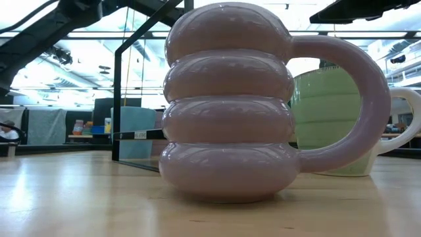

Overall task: Place coffee mugs
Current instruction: Put the light green mug on the shelf

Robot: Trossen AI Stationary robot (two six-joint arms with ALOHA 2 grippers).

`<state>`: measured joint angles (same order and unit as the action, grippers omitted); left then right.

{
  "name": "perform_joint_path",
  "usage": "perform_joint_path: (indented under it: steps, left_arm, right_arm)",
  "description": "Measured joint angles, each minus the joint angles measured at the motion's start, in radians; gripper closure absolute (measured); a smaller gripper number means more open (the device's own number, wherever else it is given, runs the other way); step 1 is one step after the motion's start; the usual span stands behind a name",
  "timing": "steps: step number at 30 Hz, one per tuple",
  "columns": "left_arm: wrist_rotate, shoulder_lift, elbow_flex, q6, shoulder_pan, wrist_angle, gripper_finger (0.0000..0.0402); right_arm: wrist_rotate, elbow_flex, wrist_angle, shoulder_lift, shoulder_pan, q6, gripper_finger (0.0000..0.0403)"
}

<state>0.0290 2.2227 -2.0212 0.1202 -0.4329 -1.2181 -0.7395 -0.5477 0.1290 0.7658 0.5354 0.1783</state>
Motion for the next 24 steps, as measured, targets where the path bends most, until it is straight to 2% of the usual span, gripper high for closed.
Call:
perform_joint_path:
  steps: [12,24]
  left_arm:
    - [-0.009,0.000,0.000,-0.065,0.010,0.040,0.0360]
    - [-0.028,0.000,0.000,-0.055,0.015,0.040,0.0358]
  right_arm:
    - [0.011,0.000,0.000,0.000,0.000,-0.004,0.0192]
    - [0.034,0.000,0.000,0.000,0.000,-0.025,0.0192]
